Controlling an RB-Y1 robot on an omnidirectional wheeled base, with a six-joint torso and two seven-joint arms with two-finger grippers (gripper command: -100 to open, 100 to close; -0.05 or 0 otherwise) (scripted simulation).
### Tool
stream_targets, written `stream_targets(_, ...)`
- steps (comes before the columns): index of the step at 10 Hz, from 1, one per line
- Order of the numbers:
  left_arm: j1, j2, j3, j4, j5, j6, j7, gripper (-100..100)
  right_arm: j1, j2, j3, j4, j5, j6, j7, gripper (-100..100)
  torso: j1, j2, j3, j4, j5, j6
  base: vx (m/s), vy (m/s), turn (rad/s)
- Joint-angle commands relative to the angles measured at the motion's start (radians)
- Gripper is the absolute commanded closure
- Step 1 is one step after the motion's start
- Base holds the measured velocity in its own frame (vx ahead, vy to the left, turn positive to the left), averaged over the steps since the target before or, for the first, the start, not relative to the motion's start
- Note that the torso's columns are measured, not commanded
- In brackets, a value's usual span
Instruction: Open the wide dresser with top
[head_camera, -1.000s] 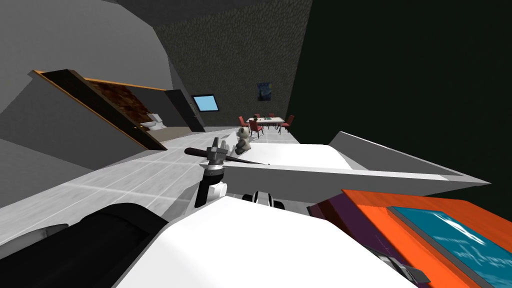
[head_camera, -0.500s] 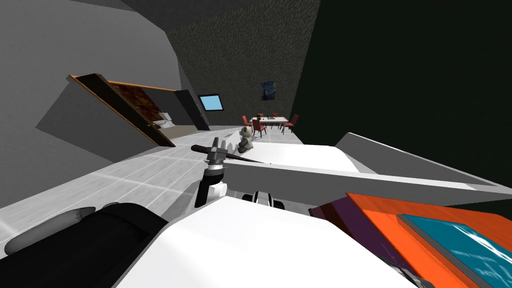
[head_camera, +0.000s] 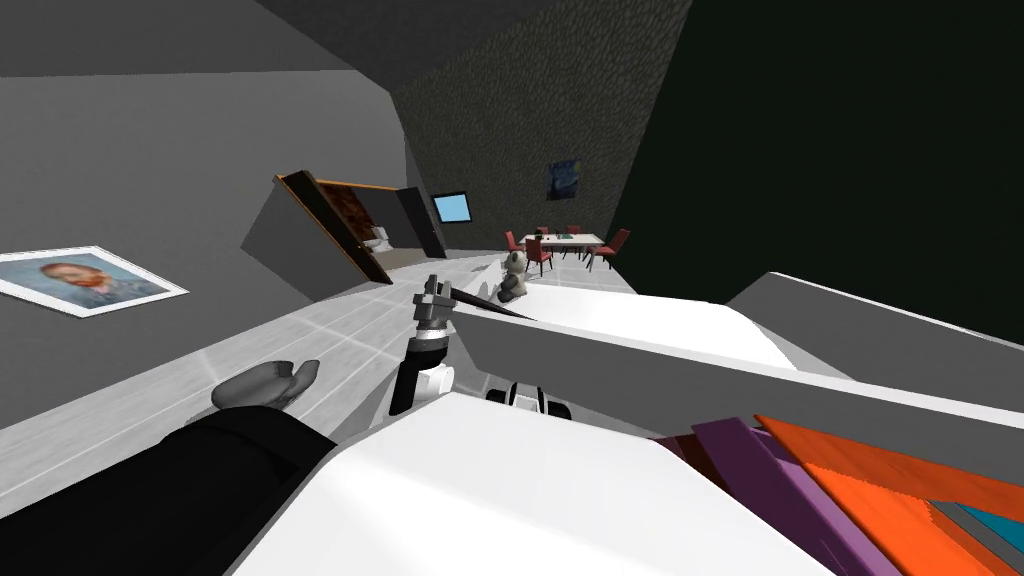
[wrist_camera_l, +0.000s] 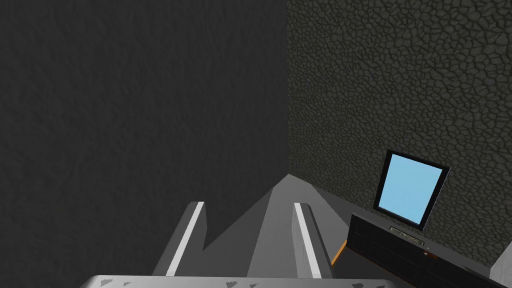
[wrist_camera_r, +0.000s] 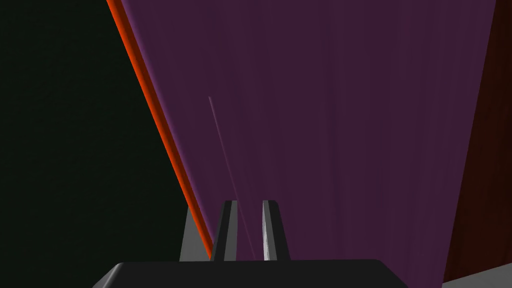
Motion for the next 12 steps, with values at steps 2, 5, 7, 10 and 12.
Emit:
stream_targets(2,0.0,0.0,0.0,0.0,0.0,0.0,0.0,0,-0.023,-0.012,-0.016,0.086,-0.03,-0.015,-0.036,100,-0.005,-0.002,-0.002,-0.002,0.0,0.004,-0.013,0.039,0.126)
stream_targets(5,0.0,0.0,0.0,0.0,0.0,0.0,0.0,0,-0.023,-0.012,-0.016,0.086,-0.03,-0.015,-0.036,100,-0.002,-0.001,-0.001,-0.001,0.0,0.002,-0.012,0.019,0.027)
stream_targets(7,0.0,0.0,0.0,0.0,0.0,0.0,0.0,0,-0.016,-0.018,-0.035,0.12,-0.073,-0.022,-0.052,100,0.0,-0.001,-0.001,-0.001,0.0,-0.001,-0.033,0.073,0.297)
stream_targets(10,0.0,0.0,0.0,0.0,0.0,0.0,0.0,0,-0.016,-0.018,-0.035,0.12,-0.073,-0.022,-0.052,100,-0.002,-0.002,-0.003,-0.003,0.001,0.003,-0.022,0.046,0.032)
stream_targets(12,0.0,0.0,0.0,0.0,0.0,0.0,0.0,0,-0.013,-0.021,-0.045,0.137,-0.095,-0.026,-0.059,100,-0.001,-0.002,-0.002,-0.002,0.0,0.0,-0.022,0.044,0.18)
